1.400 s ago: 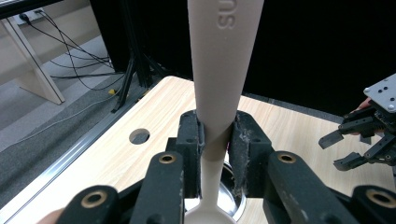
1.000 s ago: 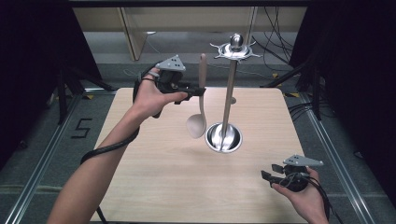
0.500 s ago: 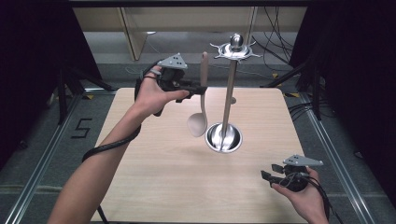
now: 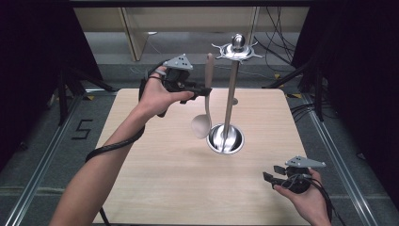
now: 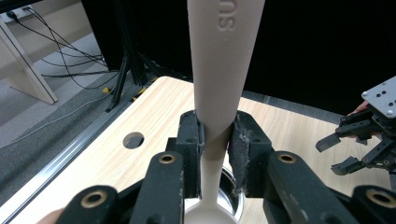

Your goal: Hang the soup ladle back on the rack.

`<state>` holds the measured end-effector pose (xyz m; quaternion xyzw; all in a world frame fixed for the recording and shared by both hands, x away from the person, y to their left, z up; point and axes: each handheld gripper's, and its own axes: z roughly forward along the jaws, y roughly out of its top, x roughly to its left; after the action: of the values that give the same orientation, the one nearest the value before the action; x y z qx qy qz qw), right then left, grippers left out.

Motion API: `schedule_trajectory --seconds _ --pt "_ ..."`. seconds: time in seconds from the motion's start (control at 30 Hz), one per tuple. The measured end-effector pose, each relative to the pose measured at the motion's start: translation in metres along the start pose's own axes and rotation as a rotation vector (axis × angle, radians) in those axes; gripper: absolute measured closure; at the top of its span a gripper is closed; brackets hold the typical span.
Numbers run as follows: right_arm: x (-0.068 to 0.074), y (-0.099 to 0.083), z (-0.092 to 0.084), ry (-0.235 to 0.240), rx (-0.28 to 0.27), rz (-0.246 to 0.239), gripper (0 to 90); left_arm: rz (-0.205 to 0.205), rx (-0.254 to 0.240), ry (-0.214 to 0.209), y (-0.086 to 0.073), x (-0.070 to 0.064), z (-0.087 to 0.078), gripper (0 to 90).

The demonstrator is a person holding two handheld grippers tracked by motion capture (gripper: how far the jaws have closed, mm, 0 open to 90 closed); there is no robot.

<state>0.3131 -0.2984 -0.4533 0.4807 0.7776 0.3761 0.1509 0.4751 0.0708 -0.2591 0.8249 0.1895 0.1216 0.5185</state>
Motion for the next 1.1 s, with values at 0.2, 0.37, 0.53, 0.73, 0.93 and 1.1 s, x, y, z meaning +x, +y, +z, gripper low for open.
schedule_trajectory --seconds 0.2,0.37,0.53,0.73,0.93,1.1 --pt "0.0001 0.0004 -0.0011 -0.018 0.002 -0.004 45.7 0.003 0.009 0.001 0.001 0.0004 0.0004 73.6" --pt "-0.0001 0.0006 -0.0008 -0.002 0.011 -0.001 45.7 0.001 0.007 0.006 0.0018 -0.0002 0.0019 73.6" --pt "-0.0001 0.0006 -0.0007 -0.003 0.011 -0.002 45.6 -0.001 0.006 0.006 0.0029 0.0 0.0026 73.6" --pt "0.0001 0.0005 -0.0008 0.0 0.013 0.0 45.6 0.001 0.009 -0.004 0.0033 0.0002 0.0041 73.6" --pt "0.0006 0.0002 0.0002 -0.012 -0.005 -0.004 45.6 -0.001 0.01 -0.005 0.0039 -0.0003 0.0058 73.6" --pt "0.0009 0.0 -0.0002 -0.005 -0.007 -0.008 45.6 -0.004 0.018 0.004 0.0037 -0.001 0.007 73.6"
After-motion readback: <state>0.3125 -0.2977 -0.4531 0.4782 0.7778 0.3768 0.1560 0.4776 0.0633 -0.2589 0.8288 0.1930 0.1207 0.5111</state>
